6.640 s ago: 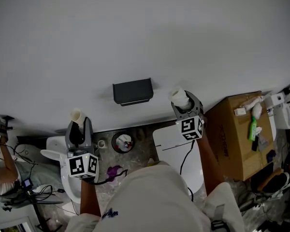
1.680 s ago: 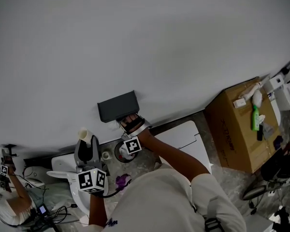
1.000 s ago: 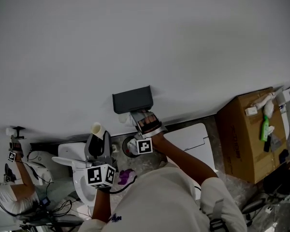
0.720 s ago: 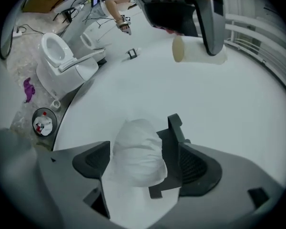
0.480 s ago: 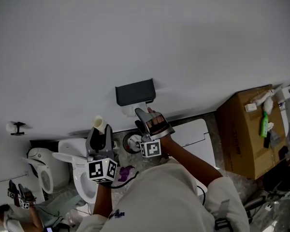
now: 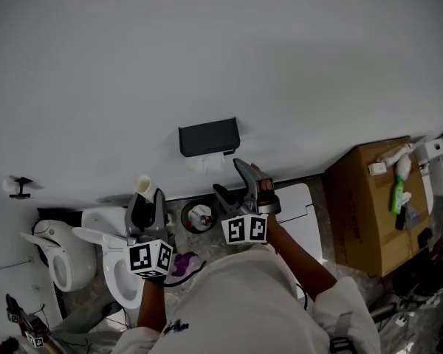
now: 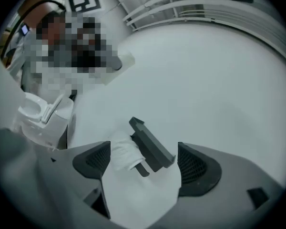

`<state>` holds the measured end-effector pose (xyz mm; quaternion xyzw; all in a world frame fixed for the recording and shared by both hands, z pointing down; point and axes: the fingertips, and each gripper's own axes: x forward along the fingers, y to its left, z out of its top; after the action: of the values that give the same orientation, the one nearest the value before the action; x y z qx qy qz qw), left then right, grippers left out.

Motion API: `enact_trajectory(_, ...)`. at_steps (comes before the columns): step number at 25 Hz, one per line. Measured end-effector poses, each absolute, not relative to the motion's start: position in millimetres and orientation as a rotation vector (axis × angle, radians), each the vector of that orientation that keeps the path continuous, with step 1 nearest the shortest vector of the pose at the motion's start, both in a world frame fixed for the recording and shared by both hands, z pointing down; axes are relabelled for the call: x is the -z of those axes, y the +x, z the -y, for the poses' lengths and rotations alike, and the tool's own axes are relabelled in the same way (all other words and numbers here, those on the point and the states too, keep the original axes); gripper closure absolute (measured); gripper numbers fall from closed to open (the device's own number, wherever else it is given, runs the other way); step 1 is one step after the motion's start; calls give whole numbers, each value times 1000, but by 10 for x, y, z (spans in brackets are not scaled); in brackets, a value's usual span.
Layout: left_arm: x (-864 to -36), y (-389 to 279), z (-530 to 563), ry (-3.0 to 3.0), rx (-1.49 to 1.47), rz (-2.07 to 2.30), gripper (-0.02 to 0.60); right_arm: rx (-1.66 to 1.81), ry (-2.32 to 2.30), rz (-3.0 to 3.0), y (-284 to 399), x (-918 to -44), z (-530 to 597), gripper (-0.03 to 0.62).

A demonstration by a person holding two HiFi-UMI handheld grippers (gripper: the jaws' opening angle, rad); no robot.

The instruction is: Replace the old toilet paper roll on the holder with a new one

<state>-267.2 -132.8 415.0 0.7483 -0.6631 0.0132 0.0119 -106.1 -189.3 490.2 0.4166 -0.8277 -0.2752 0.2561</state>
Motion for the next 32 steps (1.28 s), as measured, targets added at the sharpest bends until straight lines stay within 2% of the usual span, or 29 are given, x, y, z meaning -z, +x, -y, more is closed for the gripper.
enact_trajectory(6,-4171,-2718,1348,2337,-37,2058,407,593,1279,2323,-773,-4502,1871,151)
enact_trajectory(14,-4204,-2632,1380,2385,-88,2059,407,295,1485,2556,-384,-4089,1849,205)
enact_trajectory(19,-4172,-2623,1402,2397,-91,2063,407,197,1591,2630,-201,-3926,1865,281)
enact_trajectory(23,-4144,-2645,1423,2388,-74,2064,407,161,1622,2612,-105,-3855,1841,315)
enact_trajectory(30,-4118,-2629,1469,2393,-65,2060,407,145,1671,2598,7,-3725,1869,450)
enact_trajectory(32,-4120,-2620,1477,2394,-69,2057,407,109,1692,2604,59,-3716,1876,512)
